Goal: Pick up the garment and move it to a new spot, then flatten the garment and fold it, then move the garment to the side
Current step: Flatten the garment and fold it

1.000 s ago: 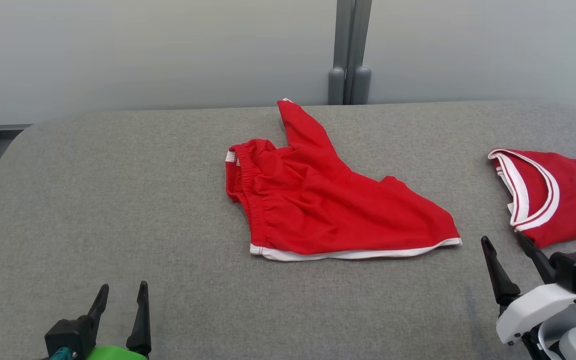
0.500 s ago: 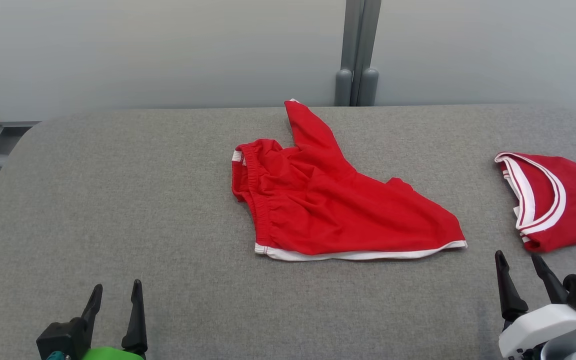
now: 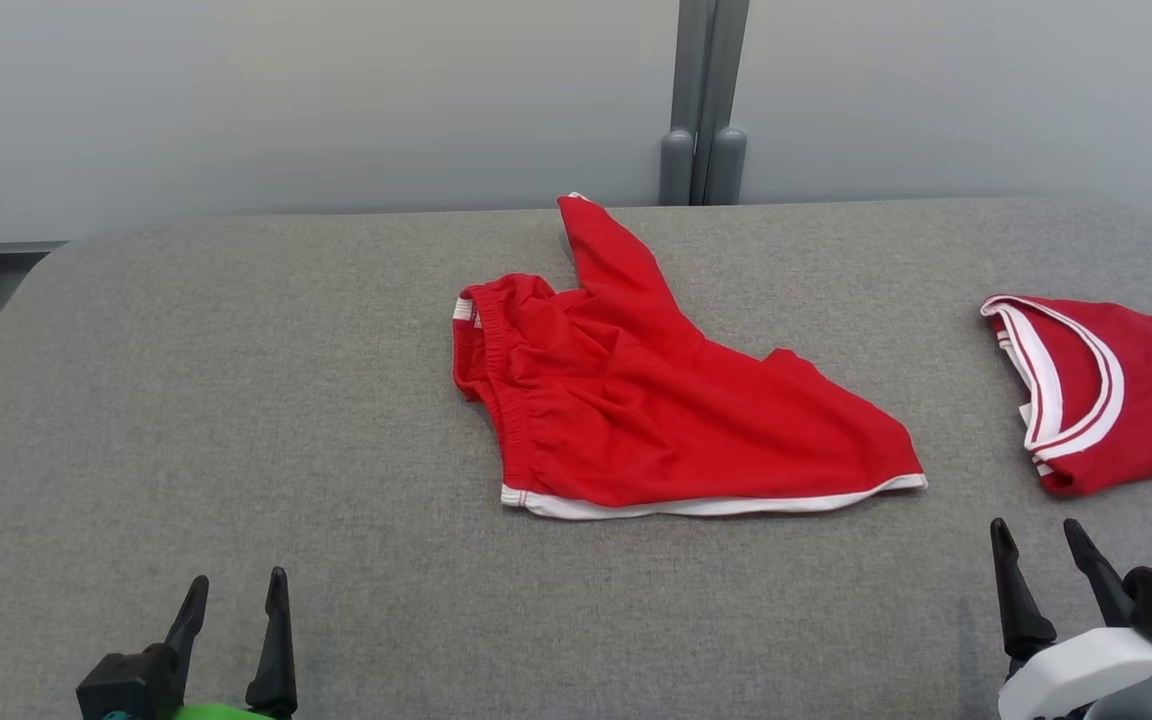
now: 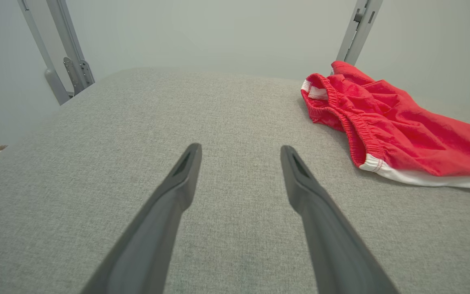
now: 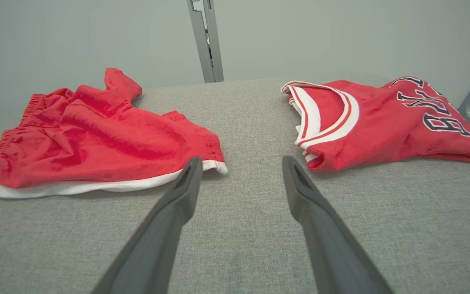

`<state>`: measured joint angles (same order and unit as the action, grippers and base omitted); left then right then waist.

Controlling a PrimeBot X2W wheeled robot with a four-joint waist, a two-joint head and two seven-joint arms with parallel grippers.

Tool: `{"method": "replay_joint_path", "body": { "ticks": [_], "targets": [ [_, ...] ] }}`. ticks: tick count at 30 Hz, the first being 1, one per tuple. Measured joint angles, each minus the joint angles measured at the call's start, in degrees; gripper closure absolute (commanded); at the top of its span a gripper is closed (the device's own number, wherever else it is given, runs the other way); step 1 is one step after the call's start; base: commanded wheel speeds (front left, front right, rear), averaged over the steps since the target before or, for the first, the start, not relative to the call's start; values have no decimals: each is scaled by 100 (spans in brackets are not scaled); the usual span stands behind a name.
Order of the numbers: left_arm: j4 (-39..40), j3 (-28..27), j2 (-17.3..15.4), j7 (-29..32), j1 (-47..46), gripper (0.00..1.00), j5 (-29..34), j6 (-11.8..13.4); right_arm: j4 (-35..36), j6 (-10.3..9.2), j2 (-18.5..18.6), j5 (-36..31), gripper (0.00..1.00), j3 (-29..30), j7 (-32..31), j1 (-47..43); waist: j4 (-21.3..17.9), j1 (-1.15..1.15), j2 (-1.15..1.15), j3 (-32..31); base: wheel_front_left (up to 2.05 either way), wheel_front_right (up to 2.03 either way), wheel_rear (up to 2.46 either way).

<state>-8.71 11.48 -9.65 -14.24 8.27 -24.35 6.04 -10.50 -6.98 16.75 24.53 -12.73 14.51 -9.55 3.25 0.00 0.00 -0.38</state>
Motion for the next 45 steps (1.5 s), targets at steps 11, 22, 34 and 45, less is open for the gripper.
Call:
{"method": "replay_joint_path", "body": {
  "ticks": [11, 22, 34, 45],
  "targets": [
    [169, 198, 36, 0, -43, 0, 151, -137, -552, 282, 16, -57, 0, 19, 0, 528, -11, 0, 0, 479, 0, 0, 0],
    [223, 391, 123, -1, -624, 0, 322, -252, -1292, 474, -225, 34, 0, 115, 0, 1394, 105, 1, 0, 1191, 0, 0, 0],
    [74, 310, 155, -1, -823, 0, 352, -256, -1896, 817, -434, 14, 19, 35, 1, 1785, 401, 1, 0, 1386, 0, 0, 0],
    [-3, 290, 187, -1, -823, 0, 352, -256, -2210, 1001, -455, -40, 68, 103, 9, 1941, 386, 1, 0, 1364, 0, 0, 0]
  ]
}}
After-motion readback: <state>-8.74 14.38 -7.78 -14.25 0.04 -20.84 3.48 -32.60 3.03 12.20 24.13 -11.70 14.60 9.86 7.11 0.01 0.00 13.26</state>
